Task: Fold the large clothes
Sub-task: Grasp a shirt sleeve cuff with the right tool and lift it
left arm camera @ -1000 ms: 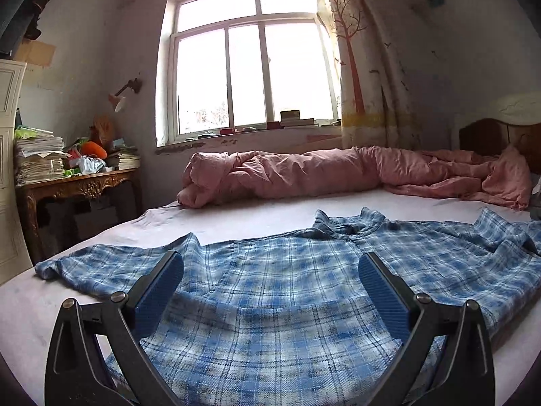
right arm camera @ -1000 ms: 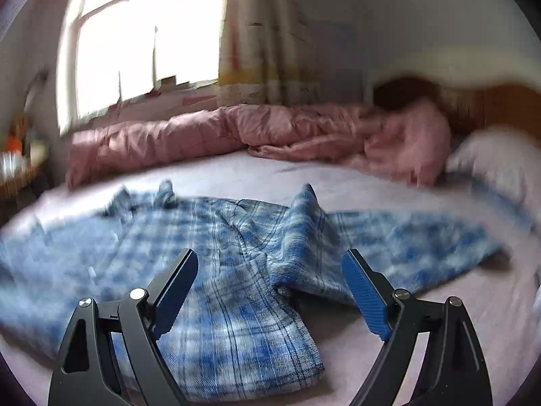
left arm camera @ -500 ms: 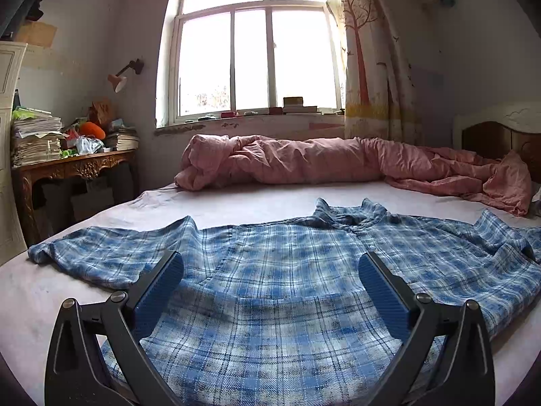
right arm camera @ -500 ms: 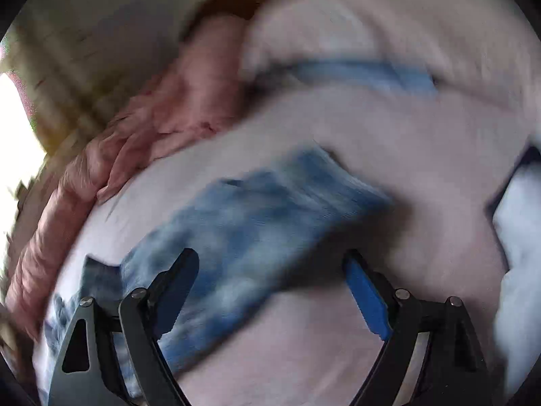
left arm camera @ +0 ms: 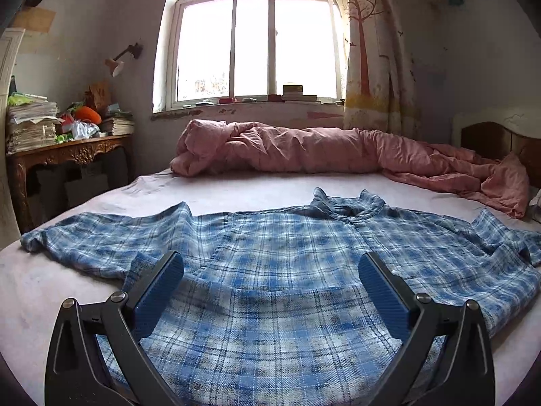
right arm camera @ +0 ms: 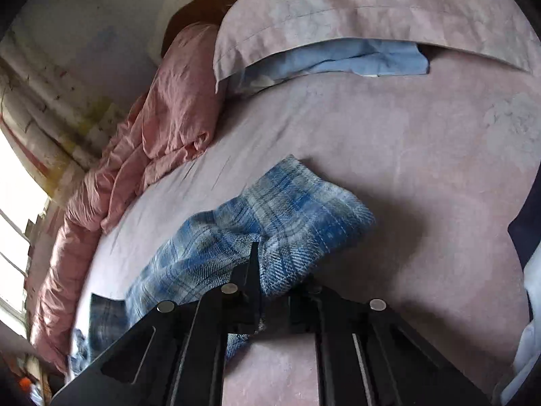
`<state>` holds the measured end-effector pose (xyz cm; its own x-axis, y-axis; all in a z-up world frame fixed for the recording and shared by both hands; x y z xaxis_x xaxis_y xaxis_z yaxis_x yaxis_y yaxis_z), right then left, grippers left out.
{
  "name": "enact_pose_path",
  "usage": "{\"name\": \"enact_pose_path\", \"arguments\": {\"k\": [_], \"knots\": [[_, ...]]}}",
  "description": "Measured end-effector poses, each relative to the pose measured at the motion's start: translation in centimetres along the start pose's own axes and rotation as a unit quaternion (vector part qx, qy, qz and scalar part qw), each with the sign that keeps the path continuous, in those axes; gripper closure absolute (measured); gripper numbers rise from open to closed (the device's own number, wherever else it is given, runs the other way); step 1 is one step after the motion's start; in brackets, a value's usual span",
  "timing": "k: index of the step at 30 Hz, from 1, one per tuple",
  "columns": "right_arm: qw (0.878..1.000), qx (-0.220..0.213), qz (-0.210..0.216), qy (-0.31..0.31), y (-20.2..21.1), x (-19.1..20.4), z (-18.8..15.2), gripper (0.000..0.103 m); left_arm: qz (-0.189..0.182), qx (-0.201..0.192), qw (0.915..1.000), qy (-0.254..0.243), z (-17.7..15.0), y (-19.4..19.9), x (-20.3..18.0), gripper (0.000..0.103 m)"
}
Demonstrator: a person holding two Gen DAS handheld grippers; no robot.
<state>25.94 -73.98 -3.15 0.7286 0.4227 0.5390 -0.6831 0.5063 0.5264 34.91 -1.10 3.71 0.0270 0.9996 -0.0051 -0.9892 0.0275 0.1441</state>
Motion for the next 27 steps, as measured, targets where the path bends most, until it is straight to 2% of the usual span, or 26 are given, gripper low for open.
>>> {"name": "enact_pose_path", "arguments": {"k": [2,5,9,11,13,16,19,21,23,27], "knots": [[0.999,-0.028,-0.007,0.043,1.3,1.7,0.0,0.097,0.007,-0.008,0.9999,-0.002,0.1,0.3,0.0,0.000],[0.990,-0.072,0.010,0.122,4.1,6.4,-0.3,0.097,0.005,-0.011,0.9999,0.001,0.1,0.4,0.2,0.000],[0.974,-0.066,0.066,0.206,7.1,15.5,-1.7,0.097,0.006,0.003,1.0000,-0.001,0.0,-0.2,0.3,0.000],[0.968,-0.071,0.085,0.224,9.2,19.9,-3.0,0.097,0.014,0.011,0.9998,0.006,0.1,-0.5,0.7,0.000],[0.962,-0.052,0.137,0.232,11.7,25.0,-5.2,0.097,0.021,0.016,0.9994,0.022,0.3,-0.8,1.5,0.000],[0.951,-0.024,0.186,0.245,14.6,31.6,-9.7,0.097,0.015,0.022,0.9976,0.064,0.7,-1.1,3.4,0.000],[0.939,-0.022,0.208,0.275,16.6,36.5,-15.9,0.097,0.037,0.023,0.9959,0.079,0.9,-1.4,5.5,0.000],[0.933,-0.005,0.213,0.291,16.6,38.9,-20.4,0.097,0.049,0.024,0.9950,0.084,0.9,-1.4,6.5,0.000],[0.927,0.023,0.214,0.309,16.3,40.9,-24.7,0.097,0.055,0.030,0.9952,0.076,1.0,-1.3,6.9,0.000],[0.914,0.057,0.212,0.342,15.9,43.9,-32.2,0.097,0.086,0.003,0.9958,0.031,1.5,-0.3,6.1,0.000]]}}
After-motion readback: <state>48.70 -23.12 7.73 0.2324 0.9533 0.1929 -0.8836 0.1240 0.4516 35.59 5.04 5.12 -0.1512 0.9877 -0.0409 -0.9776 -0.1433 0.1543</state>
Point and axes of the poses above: each gripper's, at about its wrist camera, not at the fingertips, and y roughly against the way its jaws point, x to its left, z to its top, the point moved 1 cm from there along -y, roughly the way its jaws point, and after that the axes turned 8 degrees about -x, right-handed, at the moved point
